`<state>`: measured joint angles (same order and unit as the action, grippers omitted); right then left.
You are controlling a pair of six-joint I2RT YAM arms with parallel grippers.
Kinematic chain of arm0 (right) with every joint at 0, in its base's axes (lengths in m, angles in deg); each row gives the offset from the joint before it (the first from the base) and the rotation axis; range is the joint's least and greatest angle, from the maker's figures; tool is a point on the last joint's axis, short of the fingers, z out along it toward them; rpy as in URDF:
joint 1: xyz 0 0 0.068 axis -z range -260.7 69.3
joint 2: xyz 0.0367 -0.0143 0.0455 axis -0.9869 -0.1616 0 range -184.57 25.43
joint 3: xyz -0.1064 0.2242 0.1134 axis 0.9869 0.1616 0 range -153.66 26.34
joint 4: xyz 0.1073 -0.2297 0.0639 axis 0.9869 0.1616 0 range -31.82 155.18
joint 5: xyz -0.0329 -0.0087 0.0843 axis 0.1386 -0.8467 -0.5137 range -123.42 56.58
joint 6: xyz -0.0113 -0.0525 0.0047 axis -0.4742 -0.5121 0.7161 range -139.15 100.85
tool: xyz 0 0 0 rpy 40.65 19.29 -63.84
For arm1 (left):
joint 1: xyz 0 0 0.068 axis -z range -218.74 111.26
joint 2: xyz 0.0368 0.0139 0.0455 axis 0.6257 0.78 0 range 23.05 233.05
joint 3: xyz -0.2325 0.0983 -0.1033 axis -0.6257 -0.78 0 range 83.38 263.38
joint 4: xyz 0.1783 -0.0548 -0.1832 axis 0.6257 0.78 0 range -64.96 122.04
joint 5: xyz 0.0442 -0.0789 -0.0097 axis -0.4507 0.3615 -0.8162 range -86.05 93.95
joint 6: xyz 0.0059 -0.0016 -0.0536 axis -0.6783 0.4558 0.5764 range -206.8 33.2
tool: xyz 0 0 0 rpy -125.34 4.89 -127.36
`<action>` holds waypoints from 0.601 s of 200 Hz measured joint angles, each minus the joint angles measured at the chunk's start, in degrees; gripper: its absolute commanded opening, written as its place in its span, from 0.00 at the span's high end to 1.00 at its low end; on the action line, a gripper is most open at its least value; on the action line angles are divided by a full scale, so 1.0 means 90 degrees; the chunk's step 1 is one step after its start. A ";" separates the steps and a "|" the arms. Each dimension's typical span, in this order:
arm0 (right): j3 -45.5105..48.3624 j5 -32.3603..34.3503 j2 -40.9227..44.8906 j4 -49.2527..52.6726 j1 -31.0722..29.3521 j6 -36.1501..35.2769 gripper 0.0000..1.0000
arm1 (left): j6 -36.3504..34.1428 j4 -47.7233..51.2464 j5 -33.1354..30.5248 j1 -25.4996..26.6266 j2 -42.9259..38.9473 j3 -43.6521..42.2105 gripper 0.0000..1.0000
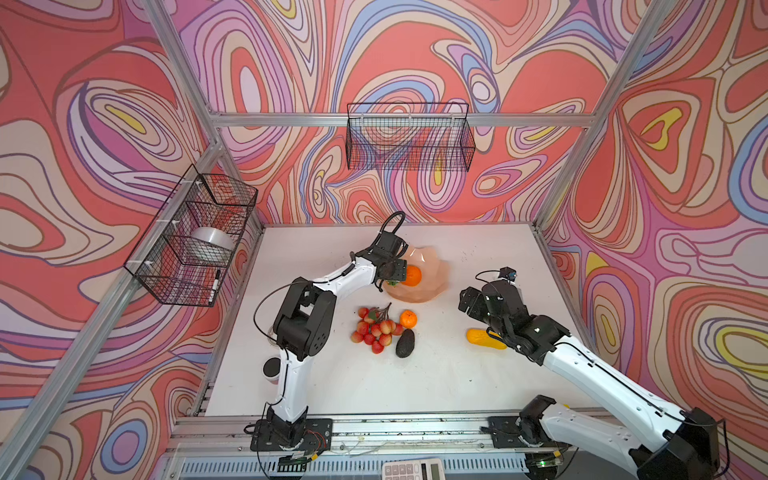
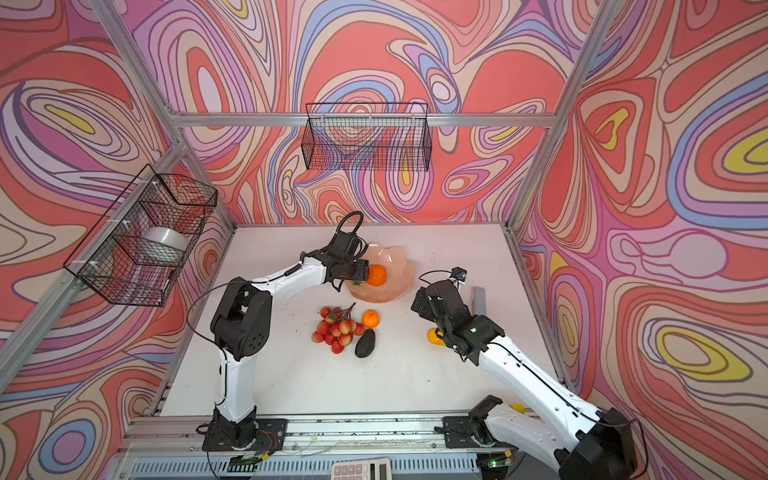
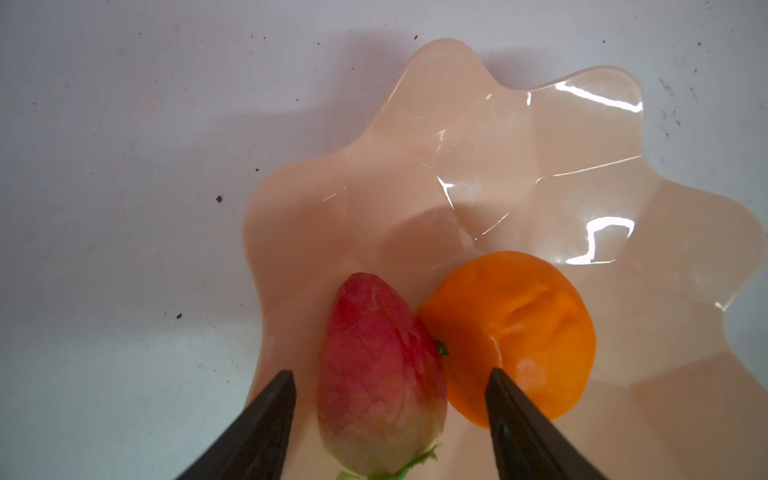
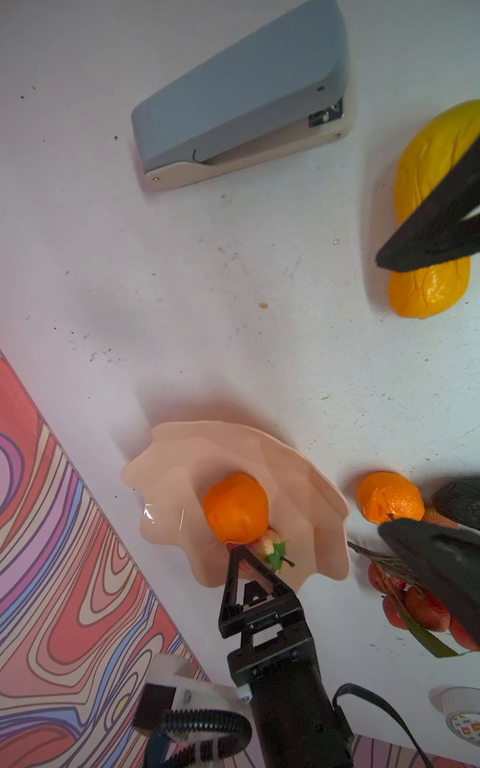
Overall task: Place and organize the fake fruits in the fruit bowl
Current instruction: 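Place the peach in the bowl beside the orange with the left gripper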
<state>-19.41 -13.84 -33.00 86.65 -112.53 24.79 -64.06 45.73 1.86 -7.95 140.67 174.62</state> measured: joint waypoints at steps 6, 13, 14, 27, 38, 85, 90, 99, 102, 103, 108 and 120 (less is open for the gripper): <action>-0.0075 -0.0058 -0.0068 0.0049 0.0000 -0.0051 0.06 | 0.0007 0.0002 -0.0027 0.0000 -0.0080 -0.0032 0.25; -0.0175 -0.0131 -0.0180 0.0080 -0.0002 -0.0100 0.06 | 0.0022 -0.0007 -0.0083 0.0000 -0.0255 -0.0121 0.24; -0.0187 -0.0141 -0.0199 0.0083 -0.0002 -0.0107 0.06 | 0.0027 -0.0010 -0.0104 0.0000 -0.0316 -0.0155 0.24; -0.0393 -0.0284 -0.0561 0.0066 -0.0073 -0.0170 0.06 | 0.0051 -0.0039 -0.0284 -0.0002 -0.0862 -0.0474 0.22; -0.0498 -0.0291 -0.0906 -0.0039 -0.0318 -0.0189 0.06 | 0.0102 -0.0100 -0.0512 -0.0007 -0.1508 -0.0828 0.21; -0.0942 -0.0454 -0.2744 -0.0561 -0.1615 0.0017 0.06 | 0.0175 -0.0828 -0.1503 -0.0160 -0.5253 -0.3045 0.11; -0.0952 -0.0483 -0.2902 -0.0639 -0.1666 0.0061 0.06 | 0.0189 -0.0867 -0.1583 -0.0182 -0.5659 -0.3315 0.09; -0.0959 -0.0491 -0.3116 -0.0721 -0.1717 0.0143 0.05 | 0.0240 -0.0869 -0.1739 -0.0211 -0.6295 -0.3781 0.06; -0.0962 -0.0493 -0.3181 -0.0741 -0.1724 0.0185 0.05 | 0.0282 -0.0838 -0.1804 -0.0211 -0.6560 -0.3944 0.06; -0.0962 -0.0491 -0.3196 -0.0743 -0.1724 0.0189 0.05 | 0.0289 -0.0828 -0.1819 -0.0214 -0.6613 -0.3983 0.06; -0.0964 -0.0486 -0.3291 -0.0780 -0.1732 0.0245 0.05 | 0.0350 -0.0758 -0.1919 -0.0214 -0.6999 -0.4260 0.05; -0.0984 -0.0466 -0.3473 -0.0855 -0.1729 0.0328 0.05 | 0.0510 -0.0498 -0.2113 -0.0214 -0.7776 -0.4838 0.04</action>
<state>-28.27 -18.04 -64.26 78.96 -128.10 27.74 -59.47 41.25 -17.15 -9.87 70.68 131.08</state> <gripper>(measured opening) 0.947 0.943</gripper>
